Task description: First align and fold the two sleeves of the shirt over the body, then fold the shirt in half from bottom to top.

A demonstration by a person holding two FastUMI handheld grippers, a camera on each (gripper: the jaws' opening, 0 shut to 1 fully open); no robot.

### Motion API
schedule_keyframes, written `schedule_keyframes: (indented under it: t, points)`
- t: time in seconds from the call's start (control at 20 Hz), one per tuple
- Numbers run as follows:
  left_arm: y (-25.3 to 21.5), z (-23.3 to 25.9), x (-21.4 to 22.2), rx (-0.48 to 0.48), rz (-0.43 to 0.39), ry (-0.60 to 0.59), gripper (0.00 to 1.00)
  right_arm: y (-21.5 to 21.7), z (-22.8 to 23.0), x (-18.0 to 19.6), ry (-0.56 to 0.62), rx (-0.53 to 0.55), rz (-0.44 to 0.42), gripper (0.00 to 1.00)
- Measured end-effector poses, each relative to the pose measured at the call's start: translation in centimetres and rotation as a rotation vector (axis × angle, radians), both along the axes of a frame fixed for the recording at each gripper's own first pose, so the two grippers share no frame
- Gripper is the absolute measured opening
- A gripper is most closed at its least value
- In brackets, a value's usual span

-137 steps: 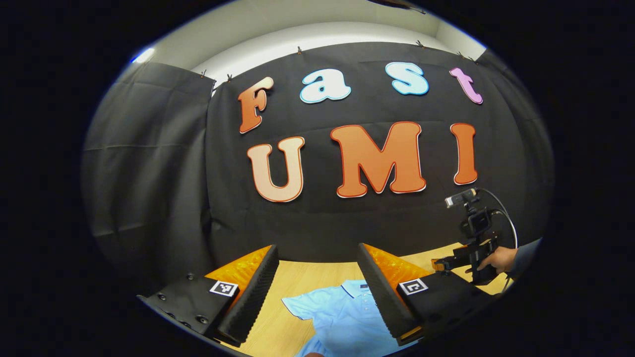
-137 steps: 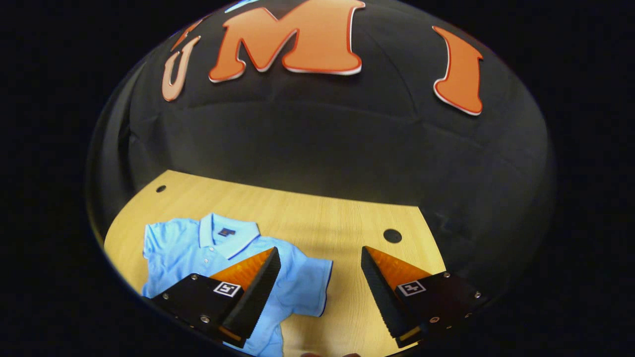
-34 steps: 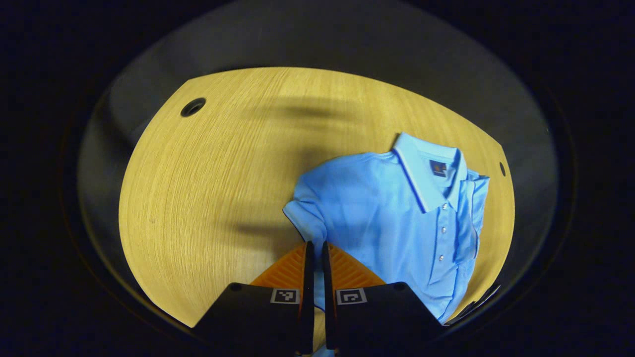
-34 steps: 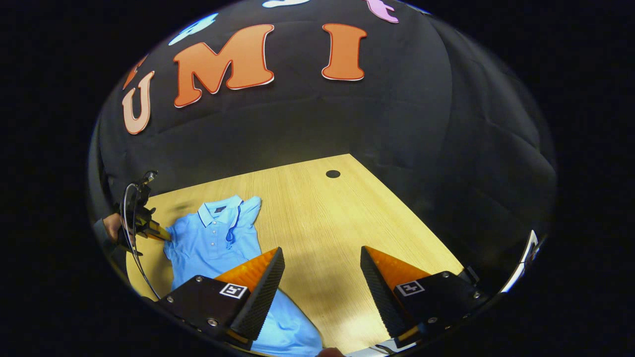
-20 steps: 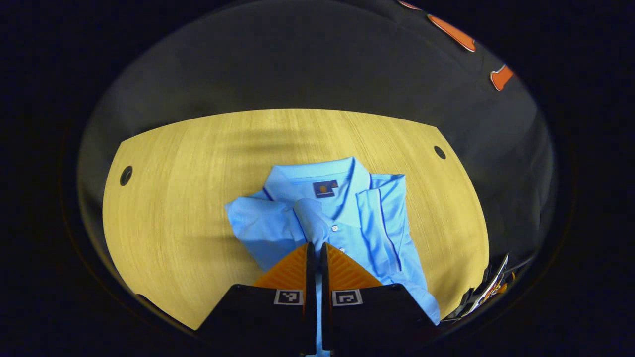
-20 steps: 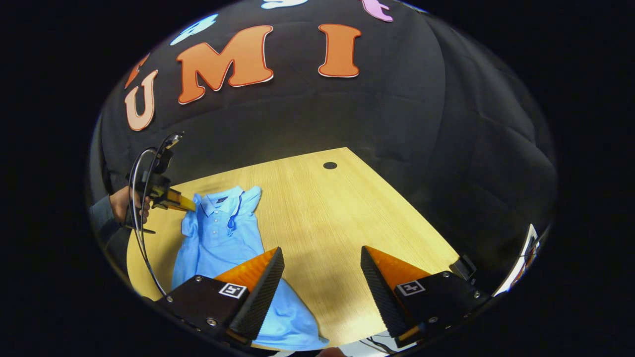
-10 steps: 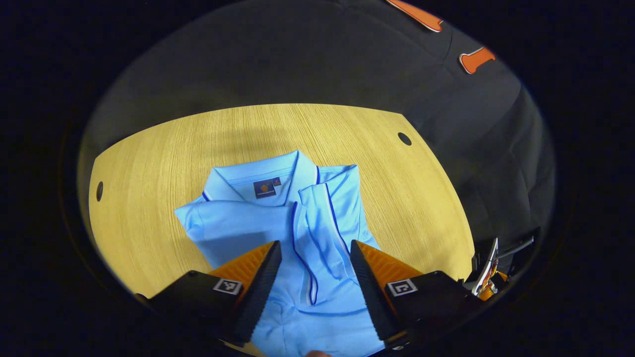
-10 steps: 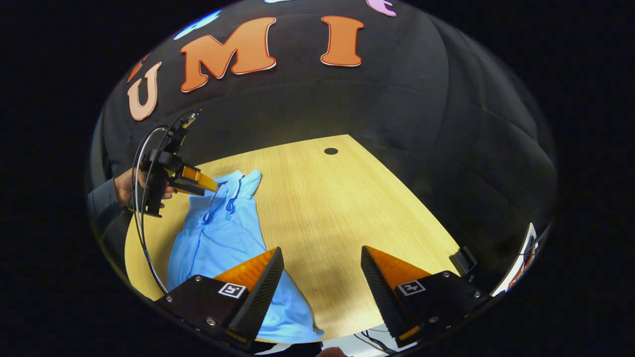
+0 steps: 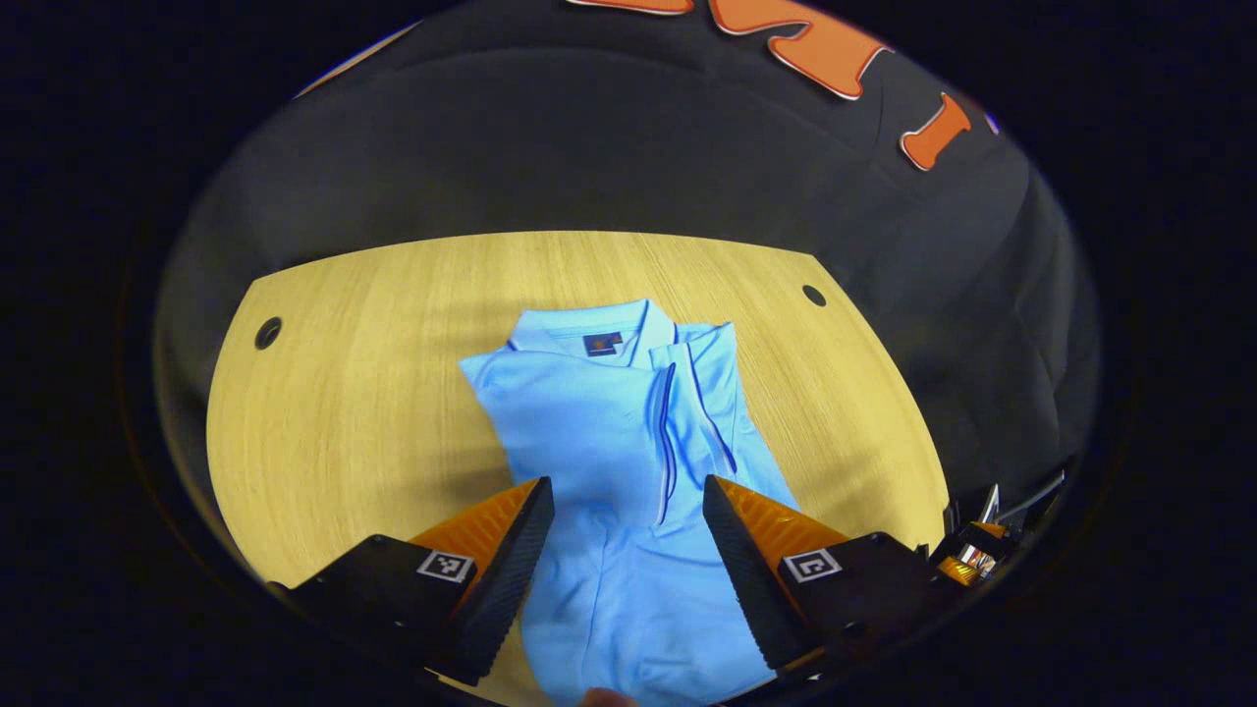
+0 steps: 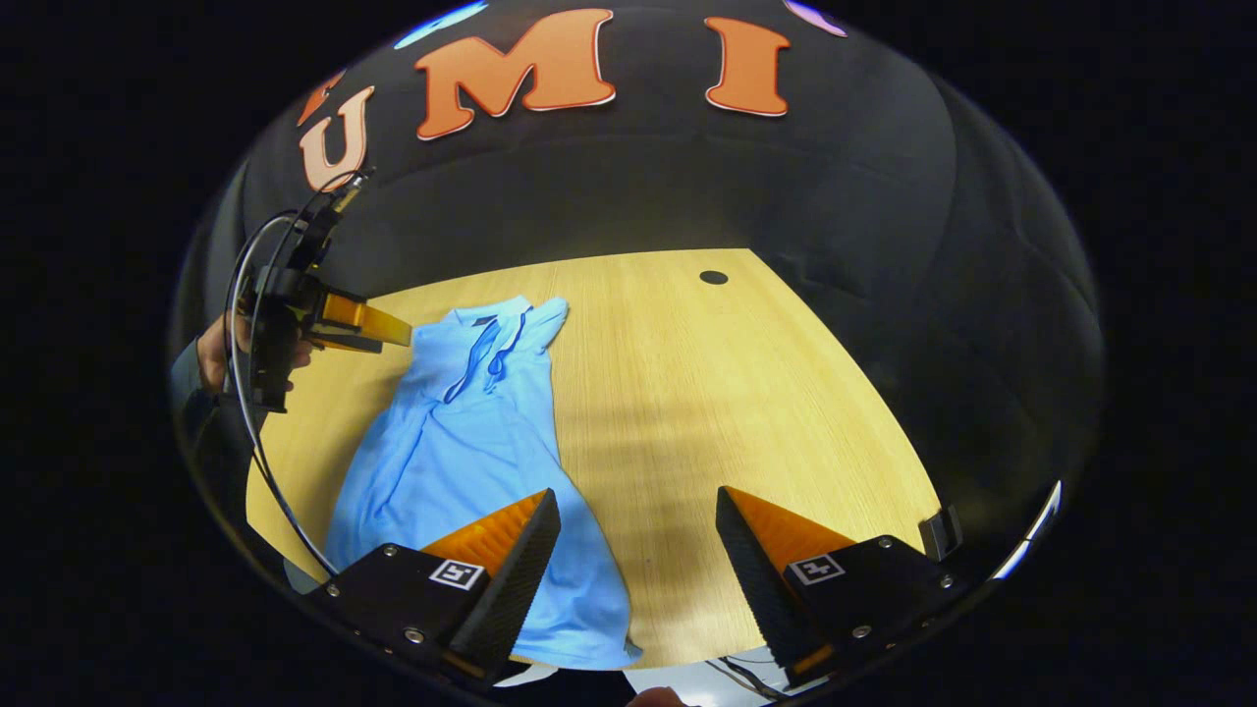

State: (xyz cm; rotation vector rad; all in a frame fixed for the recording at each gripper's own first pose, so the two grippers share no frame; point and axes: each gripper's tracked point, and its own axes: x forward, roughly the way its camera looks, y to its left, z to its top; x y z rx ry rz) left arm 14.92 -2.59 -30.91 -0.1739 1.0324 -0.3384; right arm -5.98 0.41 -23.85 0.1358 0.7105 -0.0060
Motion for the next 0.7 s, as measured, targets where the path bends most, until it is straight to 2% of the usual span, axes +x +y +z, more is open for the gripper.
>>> schedule_keyframes:
  t: [0.1,0.3,0.5,0.7]
  points:
    - [1.6,0.8,-2.2,-0.009,0.032,0.003,0.99,0.7,-0.1,0.0,0.001,0.003,0.035,0.96]
    - [4.2,1.6,-6.4,0.034,0.071,-0.017,0.99,1.7,-1.5,-1.1,0.027,0.010,0.101,0.96]
    - [5.1,1.6,-11.7,0.091,0.034,-0.058,0.99,2.7,-4.0,-3.2,0.083,0.008,0.157,0.98]
    - [5.8,0.1,-17.2,0.172,0.022,-0.038,0.99,3.8,-6.5,-5.8,0.145,0.016,0.191,0.98]
